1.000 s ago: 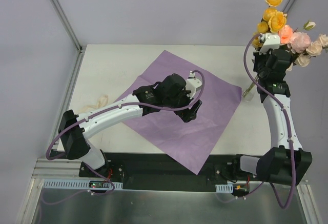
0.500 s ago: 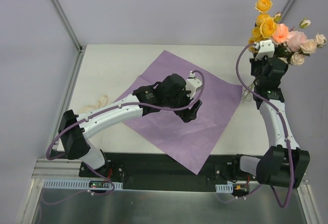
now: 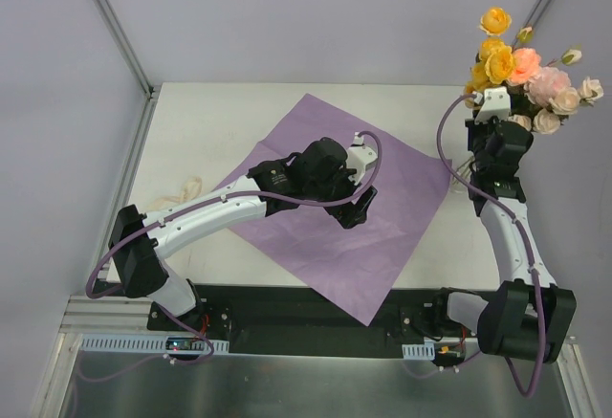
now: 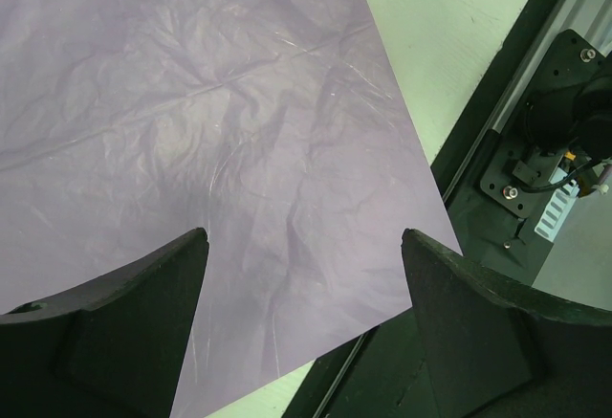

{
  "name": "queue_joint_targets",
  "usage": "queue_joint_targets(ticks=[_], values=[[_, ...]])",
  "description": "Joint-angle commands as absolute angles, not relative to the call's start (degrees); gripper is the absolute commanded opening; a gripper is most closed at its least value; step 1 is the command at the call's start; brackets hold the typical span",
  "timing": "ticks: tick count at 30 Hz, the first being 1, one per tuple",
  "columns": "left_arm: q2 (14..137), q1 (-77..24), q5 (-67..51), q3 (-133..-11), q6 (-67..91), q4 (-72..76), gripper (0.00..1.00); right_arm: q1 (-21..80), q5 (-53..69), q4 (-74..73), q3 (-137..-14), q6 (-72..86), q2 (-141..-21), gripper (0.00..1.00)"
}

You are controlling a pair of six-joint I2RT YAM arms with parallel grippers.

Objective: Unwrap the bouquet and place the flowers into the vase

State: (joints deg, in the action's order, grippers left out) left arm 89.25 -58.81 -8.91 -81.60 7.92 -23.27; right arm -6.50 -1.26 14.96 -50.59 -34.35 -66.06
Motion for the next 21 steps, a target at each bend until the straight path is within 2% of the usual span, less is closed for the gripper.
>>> queue_joint_targets(ticks=[1, 10, 13, 17, 19, 21], values=[[87.5, -58.4, -9.7, -81.3, 8.2, -22.7, 0.81, -6.3, -3.3, 16.3, -48.6, -32.6, -64.9, 0.01], [88.0, -58.5, -9.8, -81.3, 8.3, -22.7, 0.81, -5.9, -6.6, 20.3, -45.3, -32.6, -64.0, 0.03], [87.9, -58.5, -9.7, -81.2, 8.3, -22.7, 0.81, -5.9, -6.9, 20.7, -45.0, -32.1, -64.4, 0.07], [87.7, -58.5, -9.1, -81.1, 8.0, -22.7, 0.81, -5.4, -8.2, 20.1, -45.5, -31.4, -63.6, 0.20], [87.5, -58.5, -9.4, -81.2, 8.1, -22.7, 0.81, -5.2, -7.9, 18.8, -46.3, -30.8, -63.3, 0.32], [87.6, -58.5, -9.4, -81.2, 8.1, -22.7, 0.81, -4.5, -8.6, 17.4, -46.8, -30.7, -62.3, 0.39]])
